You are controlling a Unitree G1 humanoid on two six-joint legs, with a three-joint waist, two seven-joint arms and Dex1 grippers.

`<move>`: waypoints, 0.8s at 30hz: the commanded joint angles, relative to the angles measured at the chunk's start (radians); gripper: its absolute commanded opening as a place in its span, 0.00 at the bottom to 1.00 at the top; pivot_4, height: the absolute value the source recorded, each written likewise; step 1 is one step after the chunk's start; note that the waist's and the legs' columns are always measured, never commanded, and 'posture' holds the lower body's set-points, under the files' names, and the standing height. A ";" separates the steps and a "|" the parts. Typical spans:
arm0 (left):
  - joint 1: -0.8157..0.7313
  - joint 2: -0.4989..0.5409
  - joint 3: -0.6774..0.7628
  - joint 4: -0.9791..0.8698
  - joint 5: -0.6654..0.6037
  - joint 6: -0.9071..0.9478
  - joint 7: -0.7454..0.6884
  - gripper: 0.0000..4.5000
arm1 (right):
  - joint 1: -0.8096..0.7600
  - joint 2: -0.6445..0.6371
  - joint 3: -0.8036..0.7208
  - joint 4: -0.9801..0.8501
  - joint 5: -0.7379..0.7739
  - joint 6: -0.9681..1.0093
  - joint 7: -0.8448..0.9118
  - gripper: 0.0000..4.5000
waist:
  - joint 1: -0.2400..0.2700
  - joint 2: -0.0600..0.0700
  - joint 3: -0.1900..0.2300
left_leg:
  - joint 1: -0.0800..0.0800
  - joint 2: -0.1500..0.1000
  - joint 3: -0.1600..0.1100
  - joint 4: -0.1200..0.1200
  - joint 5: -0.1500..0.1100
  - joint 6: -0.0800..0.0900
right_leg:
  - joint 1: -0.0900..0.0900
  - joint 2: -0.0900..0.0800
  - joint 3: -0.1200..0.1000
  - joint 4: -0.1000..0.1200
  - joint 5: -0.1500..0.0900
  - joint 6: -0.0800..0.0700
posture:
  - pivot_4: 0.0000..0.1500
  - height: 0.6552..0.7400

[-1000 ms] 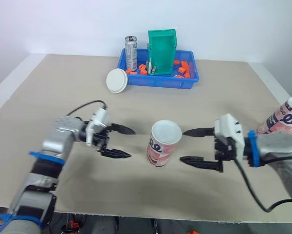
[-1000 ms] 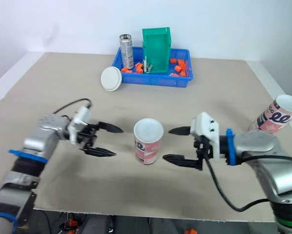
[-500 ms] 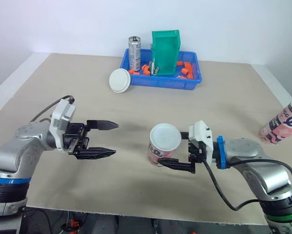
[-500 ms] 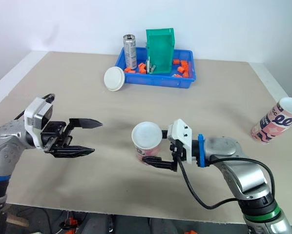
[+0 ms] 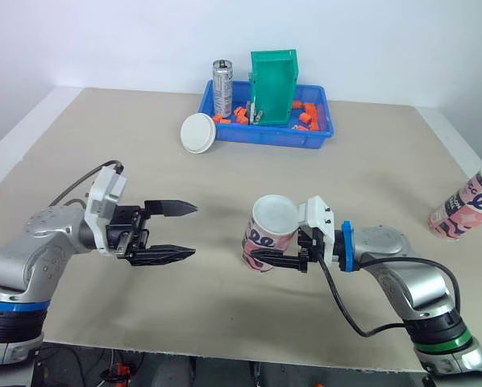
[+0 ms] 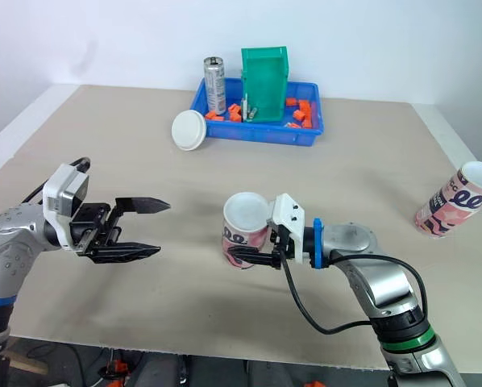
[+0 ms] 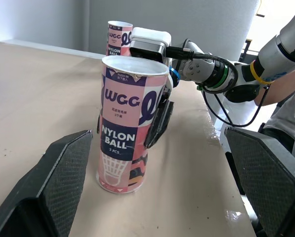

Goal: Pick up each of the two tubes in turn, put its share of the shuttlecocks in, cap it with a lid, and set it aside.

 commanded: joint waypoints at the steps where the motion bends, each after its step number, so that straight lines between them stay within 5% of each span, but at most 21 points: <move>1: -0.071 -0.044 -0.032 0.024 0.012 -0.021 0.028 1.00 | -0.002 -0.019 -0.090 -0.060 0.065 0.022 -0.009 0.73 | 0.003 0.000 0.000 | 0.000 0.000 0.000 0.000 0.000 0.000 | 0.000 0.000 0.000 0.000 0.000 0.000 | 1.00 0.95; 6: -0.184 -0.147 -0.132 0.098 0.096 -0.056 0.076 1.00 | 0.009 -0.067 -0.249 -0.055 0.117 0.050 -0.049 0.73 | 0.017 0.000 0.000 | 0.000 0.000 0.000 0.001 0.000 0.000 | 0.001 0.000 0.000 0.000 0.002 0.002 | 1.00 0.95; 17: -0.415 -0.398 -0.219 0.368 0.250 -0.177 0.193 1.00 | 0.101 -0.144 -0.569 0.290 -0.025 -0.075 -0.266 0.73 | 0.019 0.001 0.000 | -0.001 -0.002 0.000 -0.001 0.000 0.001 | 0.001 0.000 0.002 -0.001 0.002 0.006 | 1.00 0.95; 24: -0.448 -0.421 -0.225 0.408 0.259 -0.172 0.164 1.00 | 0.125 -0.126 -0.630 0.393 -0.019 -0.118 -0.319 0.73 | 0.015 0.003 0.000 | 0.000 -0.002 0.000 0.000 0.000 0.001 | 0.001 0.001 0.003 0.000 0.003 0.007 | 1.00 0.95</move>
